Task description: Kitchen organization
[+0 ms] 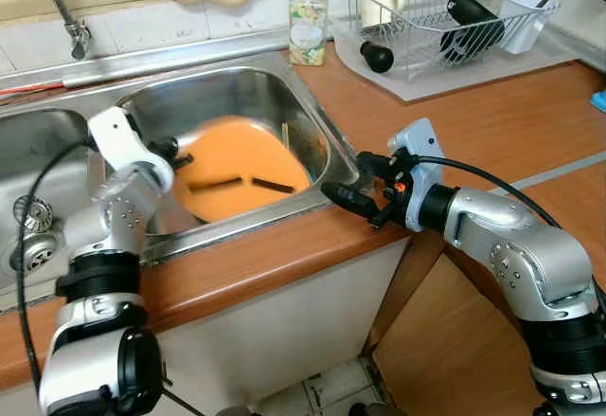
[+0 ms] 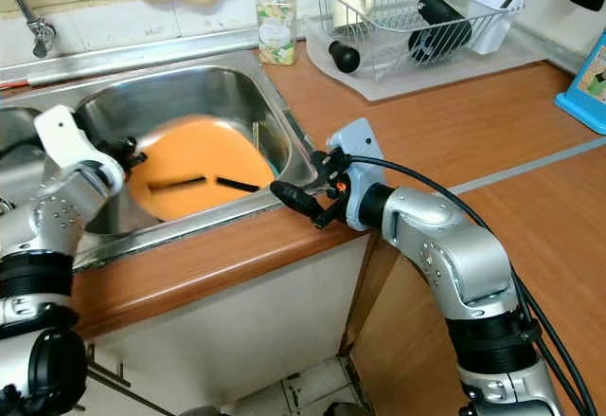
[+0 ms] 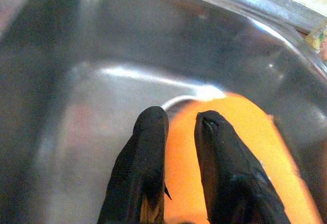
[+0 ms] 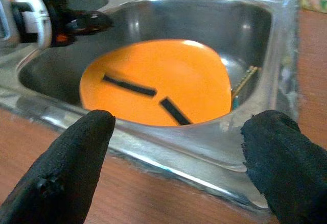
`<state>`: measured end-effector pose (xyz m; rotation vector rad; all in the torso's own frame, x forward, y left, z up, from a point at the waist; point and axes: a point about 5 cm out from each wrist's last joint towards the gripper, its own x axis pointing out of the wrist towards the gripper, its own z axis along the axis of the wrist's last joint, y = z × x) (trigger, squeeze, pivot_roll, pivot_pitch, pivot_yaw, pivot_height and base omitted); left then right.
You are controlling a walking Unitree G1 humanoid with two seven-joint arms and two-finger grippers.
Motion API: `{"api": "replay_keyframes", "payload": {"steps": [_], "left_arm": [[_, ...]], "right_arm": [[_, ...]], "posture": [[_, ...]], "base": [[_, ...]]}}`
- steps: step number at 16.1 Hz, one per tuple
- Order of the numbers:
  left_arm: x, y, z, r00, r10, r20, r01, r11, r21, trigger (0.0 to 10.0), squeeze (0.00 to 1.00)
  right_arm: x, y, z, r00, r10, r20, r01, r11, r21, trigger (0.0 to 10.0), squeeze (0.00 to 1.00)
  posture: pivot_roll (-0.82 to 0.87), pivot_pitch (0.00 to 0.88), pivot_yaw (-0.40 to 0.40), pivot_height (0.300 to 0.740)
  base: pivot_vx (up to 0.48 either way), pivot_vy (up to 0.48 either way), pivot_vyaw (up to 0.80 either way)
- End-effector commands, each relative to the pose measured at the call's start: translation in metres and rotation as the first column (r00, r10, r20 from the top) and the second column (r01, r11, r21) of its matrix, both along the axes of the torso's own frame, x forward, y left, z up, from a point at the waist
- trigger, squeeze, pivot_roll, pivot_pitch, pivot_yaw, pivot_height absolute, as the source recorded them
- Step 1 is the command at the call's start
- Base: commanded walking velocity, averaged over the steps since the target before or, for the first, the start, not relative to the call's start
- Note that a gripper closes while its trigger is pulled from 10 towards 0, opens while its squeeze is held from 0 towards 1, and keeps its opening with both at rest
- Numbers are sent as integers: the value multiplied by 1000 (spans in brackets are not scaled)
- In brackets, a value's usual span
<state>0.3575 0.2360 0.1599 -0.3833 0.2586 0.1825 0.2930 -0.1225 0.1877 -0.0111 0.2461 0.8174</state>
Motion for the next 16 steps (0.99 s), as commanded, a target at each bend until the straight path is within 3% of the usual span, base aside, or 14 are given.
{"api": "replay_keyframes", "payload": {"steps": [1, 3, 5, 6, 8, 11, 13, 16], "left_arm": [[-3, 2, 2, 1000, -10, -10, 10, 997, 70, 10000, 1000], [-6, 4, 9, 999, -11, 40, 5, 991, 132, 10000, 1000], [-10, -7, 26, 983, -102, 151, 62, 967, 248, 10000, 1000], [-14, -18, 33, 964, -168, 208, 101, 948, 300, 10000, 1000], [-24, -34, 36, 946, -242, 217, 158, 926, 342, 10000, 1000], [-48, -57, 32, 920, -313, 237, 201, 894, 400, 10000, 1000], [-62, -61, 27, 917, -229, 327, 127, 944, 306, 10000, 1000], [-79, -71, 8, 945, -263, 196, 174, 910, 377, 10000, 1000]], "right_arm": [[0, -5, -2, 999, -39, -10, 39, 999, 14, 10000, 1000], [0, -6, 1, 997, -66, 51, 65, 998, 16, 10000, 1000], [3, -11, 5, 958, -248, 145, 248, 969, 15, 10000, 1000], [2, -11, 6, 949, -274, 156, 274, 961, 26, 10000, 1000], [-1, -12, 7, 923, -356, 149, 348, 934, 74, 10000, 1000], [-15, -9, 5, 868, -432, 244, 424, 901, 86, 10000, 1000], [-24, -7, 1, 848, -438, 297, 446, 894, 47, 10000, 1000], [-34, -14, -7, 811, -498, 308, 519, 855, 15, 10000, 1000]], "posture": [[-134, 0, 64, 740], [-133, 0, 66, 740], [-132, 0, 65, 740], [-132, 0, 66, 740], [-127, 0, 66, 740], [-123, 0, 73, 740], [-116, 0, 70, 740], [-105, 0, 69, 740]], "base": [[0, 0, 0], [0, 0, 0], [0, 0, 0], [0, 0, 0], [0, 0, 400], [0, 0, 800], [0, 0, 800], [0, 0, 800]]}}
